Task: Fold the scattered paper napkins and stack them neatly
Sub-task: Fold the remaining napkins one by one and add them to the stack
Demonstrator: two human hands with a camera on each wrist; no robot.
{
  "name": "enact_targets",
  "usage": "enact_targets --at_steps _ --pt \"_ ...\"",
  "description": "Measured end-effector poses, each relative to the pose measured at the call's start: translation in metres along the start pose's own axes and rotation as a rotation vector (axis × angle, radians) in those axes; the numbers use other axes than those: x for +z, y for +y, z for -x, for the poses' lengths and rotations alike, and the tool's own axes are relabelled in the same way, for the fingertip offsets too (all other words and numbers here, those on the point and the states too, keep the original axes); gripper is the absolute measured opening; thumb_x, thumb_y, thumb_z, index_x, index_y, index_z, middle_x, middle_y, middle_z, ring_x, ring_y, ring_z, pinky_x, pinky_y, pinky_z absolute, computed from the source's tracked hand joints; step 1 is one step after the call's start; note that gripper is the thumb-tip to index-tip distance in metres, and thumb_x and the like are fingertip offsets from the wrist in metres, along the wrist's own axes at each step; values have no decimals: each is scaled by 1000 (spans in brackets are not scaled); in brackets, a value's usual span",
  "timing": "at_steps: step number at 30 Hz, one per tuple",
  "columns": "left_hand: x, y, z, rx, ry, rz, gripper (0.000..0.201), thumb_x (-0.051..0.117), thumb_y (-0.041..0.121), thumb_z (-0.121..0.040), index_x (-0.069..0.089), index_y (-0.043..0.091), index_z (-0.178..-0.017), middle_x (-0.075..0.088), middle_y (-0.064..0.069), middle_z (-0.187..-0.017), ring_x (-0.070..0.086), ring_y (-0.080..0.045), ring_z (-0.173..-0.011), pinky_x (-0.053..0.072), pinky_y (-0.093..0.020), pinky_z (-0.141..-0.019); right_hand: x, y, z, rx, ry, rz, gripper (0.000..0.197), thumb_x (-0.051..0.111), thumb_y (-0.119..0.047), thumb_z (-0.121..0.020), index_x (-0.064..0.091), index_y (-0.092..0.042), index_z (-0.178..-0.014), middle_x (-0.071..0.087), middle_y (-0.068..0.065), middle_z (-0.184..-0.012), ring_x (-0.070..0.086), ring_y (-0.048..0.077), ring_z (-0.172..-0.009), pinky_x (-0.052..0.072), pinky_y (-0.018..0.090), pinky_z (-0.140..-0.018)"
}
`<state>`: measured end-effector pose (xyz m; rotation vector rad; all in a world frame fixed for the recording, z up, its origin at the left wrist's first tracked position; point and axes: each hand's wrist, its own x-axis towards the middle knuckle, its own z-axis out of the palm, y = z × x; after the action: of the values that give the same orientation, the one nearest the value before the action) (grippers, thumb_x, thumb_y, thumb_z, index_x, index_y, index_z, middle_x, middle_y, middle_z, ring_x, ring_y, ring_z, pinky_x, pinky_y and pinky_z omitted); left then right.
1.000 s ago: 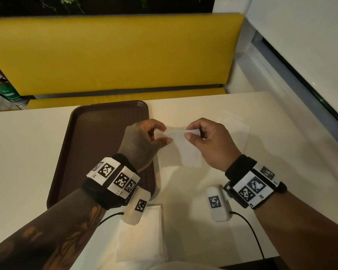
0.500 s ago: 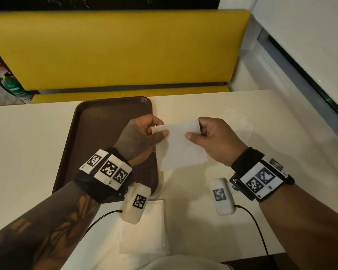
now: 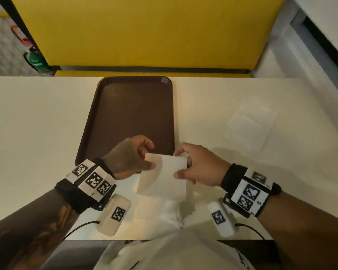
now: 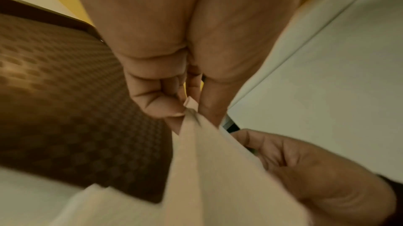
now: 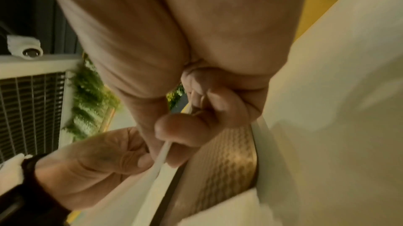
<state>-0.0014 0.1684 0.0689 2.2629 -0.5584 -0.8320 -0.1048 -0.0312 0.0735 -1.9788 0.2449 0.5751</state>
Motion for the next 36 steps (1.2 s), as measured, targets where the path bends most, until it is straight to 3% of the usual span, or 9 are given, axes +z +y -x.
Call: enact_targets --at_steps 2,5,11,15,19,24,29,33,36 --pt "11 -15 9 -18 -20 -93 41 79 19 -73 54 25 -105 62 2 -91 60 -10 -75 47 -18 -63 18 8 -4 18 -26 77 46 77 -17 -80 51 -18 -118 68 7 -101 68 22 -76 60 36 -64" --pt "29 -32 18 -39 -15 -163 40 79 22 -72 52 29 -101 60 7 -91 59 -7 -76 47 -19 -67 39 19 -9 45 -23 231 48 80 -26 -76 54 -21 -116 65 -1 -109 66 19 -90 57 43 -82" --pt "55 -41 33 -37 100 -244 47 80 24 -71 52 25 -109 56 9 -102 54 -7 -78 44 -16 -68 64 30 -9 65 71 435 50 78 -36 -73 50 -21 -110 63 0 -102 63 21 -86 56 41 -78" --pt "60 -35 46 104 191 -459 48 76 32 -75 53 28 -117 43 10 -120 43 -11 -110 43 -26 -96 69 26 -1 -193 211 709 53 74 -39 -76 46 -21 -117 49 1 -112 53 21 -98 55 39 -78" --pt "60 -32 49 207 39 -548 27 66 31 -84 59 31 -110 51 14 -122 44 -7 -117 37 -29 -106 72 22 2 -397 86 760 32 65 -30 -86 62 -18 -115 53 1 -111 46 18 -104 50 36 -85" --pt "63 -20 42 186 -98 -565 27 58 31 -90 61 26 -116 59 9 -120 55 -9 -111 42 -27 -101 74 27 0 -293 -53 722 28 60 -34 -90 64 -18 -112 55 4 -116 53 21 -105 48 37 -88" --pt "46 9 10 233 -44 -396 11 54 24 -92 63 22 -97 65 4 -92 63 -12 -84 54 -26 -79 27 24 -6 -151 179 372 16 59 -30 -92 61 -14 -90 64 3 -87 60 21 -77 53 39 -73" --pt "41 41 -44 263 136 -243 14 57 22 -91 63 14 -102 61 5 -91 60 -12 -81 49 -22 -76 -57 49 -26 246 448 501 25 54 -32 -94 57 -9 -101 62 10 -97 58 29 -86 43 31 -68" --pt "51 56 -83 196 99 -154 18 61 24 -89 60 17 -105 61 5 -96 57 -11 -82 45 -23 -72 -117 83 -34 567 593 386 35 57 -35 -93 60 -2 -103 66 17 -112 60 33 -92 44 31 -72"
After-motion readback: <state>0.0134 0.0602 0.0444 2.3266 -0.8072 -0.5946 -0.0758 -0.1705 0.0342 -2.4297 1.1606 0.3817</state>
